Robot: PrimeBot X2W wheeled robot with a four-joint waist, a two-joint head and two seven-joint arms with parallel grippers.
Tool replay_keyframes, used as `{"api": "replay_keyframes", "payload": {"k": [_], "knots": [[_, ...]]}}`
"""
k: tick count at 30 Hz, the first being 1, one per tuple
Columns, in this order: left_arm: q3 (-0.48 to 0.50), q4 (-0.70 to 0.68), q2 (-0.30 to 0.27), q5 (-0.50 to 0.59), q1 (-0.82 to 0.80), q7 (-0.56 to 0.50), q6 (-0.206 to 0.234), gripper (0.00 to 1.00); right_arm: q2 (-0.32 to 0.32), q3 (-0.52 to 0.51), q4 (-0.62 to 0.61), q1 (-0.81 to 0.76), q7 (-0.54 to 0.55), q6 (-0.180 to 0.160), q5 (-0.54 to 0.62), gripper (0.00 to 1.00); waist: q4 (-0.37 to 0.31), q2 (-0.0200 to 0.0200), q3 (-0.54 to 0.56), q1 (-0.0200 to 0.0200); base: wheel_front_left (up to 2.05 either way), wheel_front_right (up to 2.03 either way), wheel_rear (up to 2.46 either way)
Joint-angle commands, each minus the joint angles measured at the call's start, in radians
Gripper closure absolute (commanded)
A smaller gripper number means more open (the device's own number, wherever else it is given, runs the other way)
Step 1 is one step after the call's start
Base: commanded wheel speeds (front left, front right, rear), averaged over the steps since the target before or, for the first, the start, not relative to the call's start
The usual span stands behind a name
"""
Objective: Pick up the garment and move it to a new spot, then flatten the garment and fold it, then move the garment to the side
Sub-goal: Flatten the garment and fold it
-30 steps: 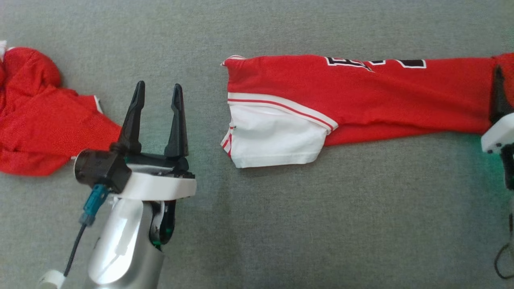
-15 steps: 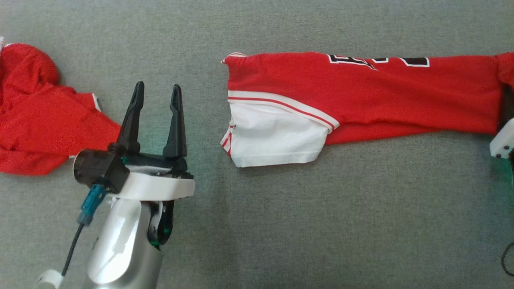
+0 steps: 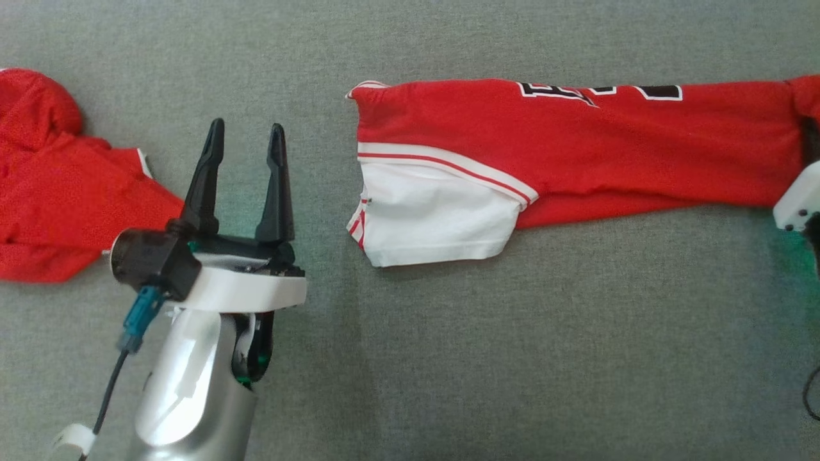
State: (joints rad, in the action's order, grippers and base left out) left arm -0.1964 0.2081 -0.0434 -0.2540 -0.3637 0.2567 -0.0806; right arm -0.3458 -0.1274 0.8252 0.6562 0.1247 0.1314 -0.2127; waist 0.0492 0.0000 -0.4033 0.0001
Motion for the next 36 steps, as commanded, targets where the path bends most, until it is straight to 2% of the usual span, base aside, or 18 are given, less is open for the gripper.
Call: {"api": "replay_keyframes", "payload": {"k": [1,5,8,12,16,21,23,25,26,32,36], "knots": [[0.041,-0.03,-0.007,0.01,-0.017,0.005,-0.002,0.0,-0.051,0.005,-0.01,-0.025,-0.004,-0.001,-0.018,1.0,-0.002,0.0,0.011,-0.0001,0.0,0.0,0.0],[0.047,-0.028,-0.007,0.01,-0.013,0.005,-0.003,0.0,-0.113,-0.045,0.01,-0.025,-0.04,-0.001,0.004,1.0,-0.005,0.0,0.029,-0.0001,0.0,0.0,0.0],[0.045,-0.029,-0.007,0.008,-0.009,0.005,-0.004,0.0,-0.167,-0.098,0.036,-0.021,-0.101,-0.001,0.085,1.0,-0.007,0.0,0.044,-0.0001,0.0,0.0,0.0],[0.033,-0.023,-0.007,0.004,0.003,0.005,-0.003,0.0,-0.153,-0.145,0.057,0.0,-0.146,-0.001,0.174,1.0,-0.01,0.0,0.075,-0.0001,0.0,0.0,0.0],[0.029,-0.016,-0.007,-0.003,0.021,0.005,0.0,0.0,-0.098,-0.137,0.037,0.024,-0.158,-0.001,0.225,1.0,-0.017,0.0,0.115,-0.0001,0.0,0.0,0.0],[0.019,-0.014,-0.007,-0.017,0.048,0.005,0.008,0.0,-0.007,-0.103,-0.029,0.033,-0.151,-0.001,0.227,1.0,-0.016,0.0,0.179,-0.0001,0.0,0.0,0.0],[0.01,-0.012,-0.007,-0.024,0.065,0.005,0.013,0.0,0.058,-0.068,-0.09,0.035,-0.129,-0.001,0.206,1.0,-0.013,0.0,0.214,-0.0001,0.0,0.0,0.0],[0.007,-0.012,-0.007,-0.025,0.076,0.005,0.016,0.0,0.103,-0.039,-0.137,0.034,-0.109,-0.001,0.189,1.0,-0.01,0.0,0.233,-0.0001,0.0,0.0,0.0],[0.007,-0.012,-0.007,-0.025,0.076,0.005,0.016,0.0,0.103,-0.039,-0.137,0.034,-0.109,-0.001,0.189,1.0,-0.01,0.0,0.233,-0.0001,0.0,0.0,0.0],[0.009,-0.015,-0.007,-0.037,0.092,0.005,0.021,0.0,0.255,0.048,-0.258,0.021,-0.054,-0.001,0.127,1.0,0.006,0.0,0.256,-0.0001,0.0,0.0,0.0],[0.012,-0.014,-0.007,-0.036,0.091,0.005,0.041,0.0,0.292,0.107,-0.278,0.012,-0.059,-0.001,0.089,1.0,0.024,0.0,0.248,-0.0001,0.0,0.0,0.0]]}}
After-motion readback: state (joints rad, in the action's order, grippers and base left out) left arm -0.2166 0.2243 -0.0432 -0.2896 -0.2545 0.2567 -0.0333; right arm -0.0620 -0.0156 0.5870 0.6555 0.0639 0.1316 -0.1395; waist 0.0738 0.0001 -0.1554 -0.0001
